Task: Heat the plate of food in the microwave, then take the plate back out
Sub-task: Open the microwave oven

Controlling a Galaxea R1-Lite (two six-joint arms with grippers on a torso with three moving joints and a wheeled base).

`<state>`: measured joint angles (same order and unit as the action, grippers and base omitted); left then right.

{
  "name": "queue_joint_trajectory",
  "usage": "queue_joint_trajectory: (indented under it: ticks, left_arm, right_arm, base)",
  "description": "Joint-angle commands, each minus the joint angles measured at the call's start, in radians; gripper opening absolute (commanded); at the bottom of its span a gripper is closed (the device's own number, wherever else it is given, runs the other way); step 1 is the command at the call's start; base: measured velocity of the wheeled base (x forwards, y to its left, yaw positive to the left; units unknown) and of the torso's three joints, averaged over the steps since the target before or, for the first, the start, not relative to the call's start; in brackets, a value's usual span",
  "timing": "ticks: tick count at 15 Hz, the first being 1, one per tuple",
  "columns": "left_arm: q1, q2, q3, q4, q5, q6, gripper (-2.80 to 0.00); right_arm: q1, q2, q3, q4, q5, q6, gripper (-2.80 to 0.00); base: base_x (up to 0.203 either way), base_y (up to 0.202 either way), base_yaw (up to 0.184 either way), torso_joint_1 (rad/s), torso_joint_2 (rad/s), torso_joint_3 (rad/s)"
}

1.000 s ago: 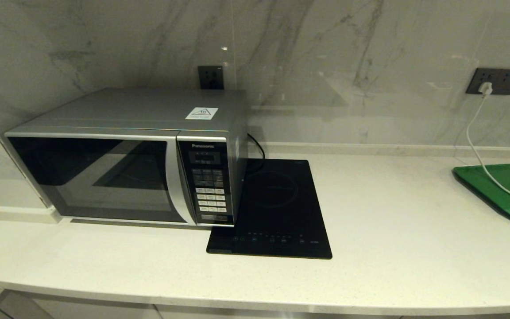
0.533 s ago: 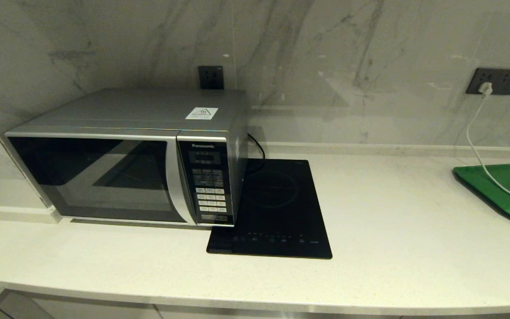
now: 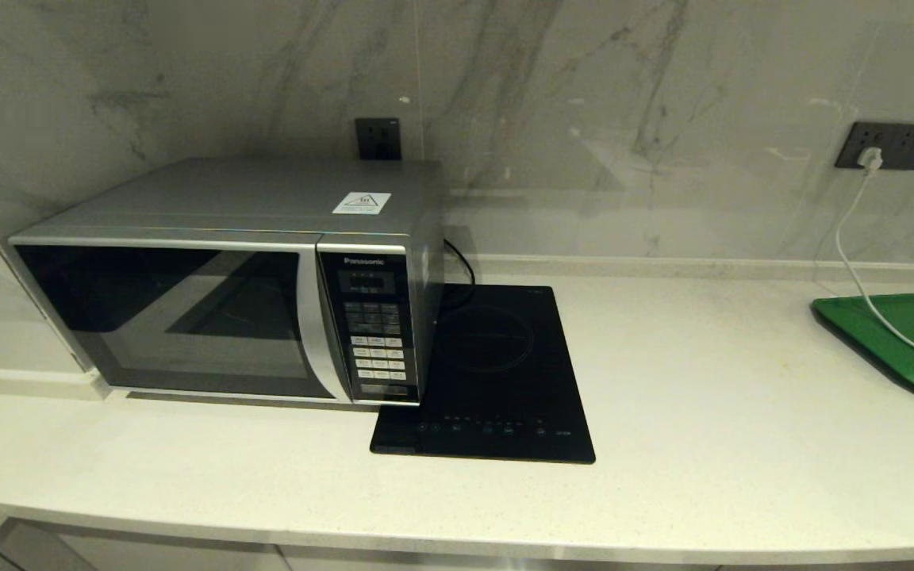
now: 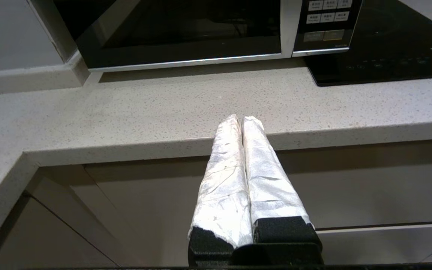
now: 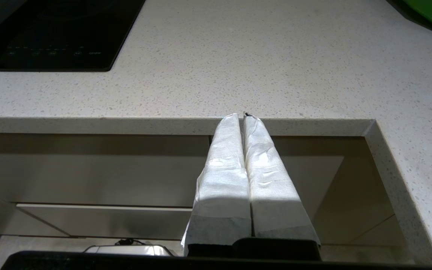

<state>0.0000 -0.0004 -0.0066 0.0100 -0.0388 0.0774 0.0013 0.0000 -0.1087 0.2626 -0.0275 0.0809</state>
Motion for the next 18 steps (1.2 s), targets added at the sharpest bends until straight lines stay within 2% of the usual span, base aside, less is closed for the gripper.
queue_joint_trajectory:
  ticks: [1,2,4,6,8,9,10,12,13,14,15,16,18]
  left_arm:
    - [0.001,0.007,-0.048,0.01,0.005,0.002,-2.8]
    - [0.002,0.032,-0.129,0.023,0.0,0.003,-2.8]
    - [0.0,0.174,-0.366,0.061,-0.012,-0.011,-2.8]
    - [-0.02,0.419,-0.651,0.151,-0.024,-0.059,-2.8]
    - [-0.072,0.635,-0.803,0.29,-0.052,-0.115,-2.8]
    - [-0.102,0.732,-0.847,0.347,-0.091,-0.158,-2.8]
    - [-0.123,0.818,-0.884,0.406,-0.15,-0.196,0.0]
    - [-0.143,0.979,-0.934,0.503,-0.325,-0.236,0.0]
    - [-0.124,1.05,-0.945,0.51,-0.427,-0.236,0.0]
    - [-0.08,1.12,-0.953,0.489,-0.565,-0.226,0.0]
    - [-0.03,1.186,-0.959,0.443,-0.678,-0.201,0.0]
    - [0.014,1.246,-0.961,0.396,-0.752,-0.156,0.0]
    - [0.092,1.374,-0.963,0.33,-0.862,-0.002,0.0]
  right_arm:
    - [0.001,0.0,0.0,0.001,0.0,0.0,-2.8]
    - [0.0,0.0,0.0,0.001,-0.001,0.0,-2.8]
    - [0.0,0.0,0.0,0.001,0.0,0.0,-2.8]
    - [0.0,0.0,0.0,0.001,0.0,0.0,-2.8]
    - [0.0,0.0,0.0,0.001,0.0,0.0,-2.8]
    - [0.001,0.0,0.0,0.001,0.0,0.0,-2.8]
    - [0.0,0.0,0.0,0.001,-0.002,0.0,-2.8]
    - [0.0,0.0,0.0,0.001,0.0,0.0,-2.8]
    - [0.0,0.0,0.0,0.001,0.0,0.0,-2.8]
    - [0.001,0.0,0.0,0.001,0.0,0.0,-2.8]
    - [0.0,0.0,0.0,0.001,0.0,0.0,-2.8]
    - [0.0,0.0,0.0,0.001,0.0,0.0,-2.8]
    - [0.0,0.0,0.0,0.001,0.0,0.0,-2.8]
  base:
    - [0.0,0.0,0.0,0.0,0.0,0.0]
    - [0.0,0.0,0.0,0.0,0.0,0.0]
    - [0.0,0.0,0.0,0.0,0.0,0.0]
    - [0.0,0.0,0.0,0.0,0.0,0.0]
    - [0.0,0.0,0.0,0.0,0.0,0.0]
    - [0.0,0.0,0.0,0.0,0.0,0.0]
    - [0.0,0.0,0.0,0.0,0.0,0.0]
    - [0.0,0.0,0.0,0.0,0.0,0.0]
    - [0.0,0.0,0.0,0.0,0.0,0.0]
    - [0.0,0.0,0.0,0.0,0.0,0.0]
    - [0.0,0.0,0.0,0.0,0.0,0.0]
    - [0.0,0.0,0.0,0.0,0.0,0.0]
    - [0.0,0.0,0.0,0.0,0.0,0.0]
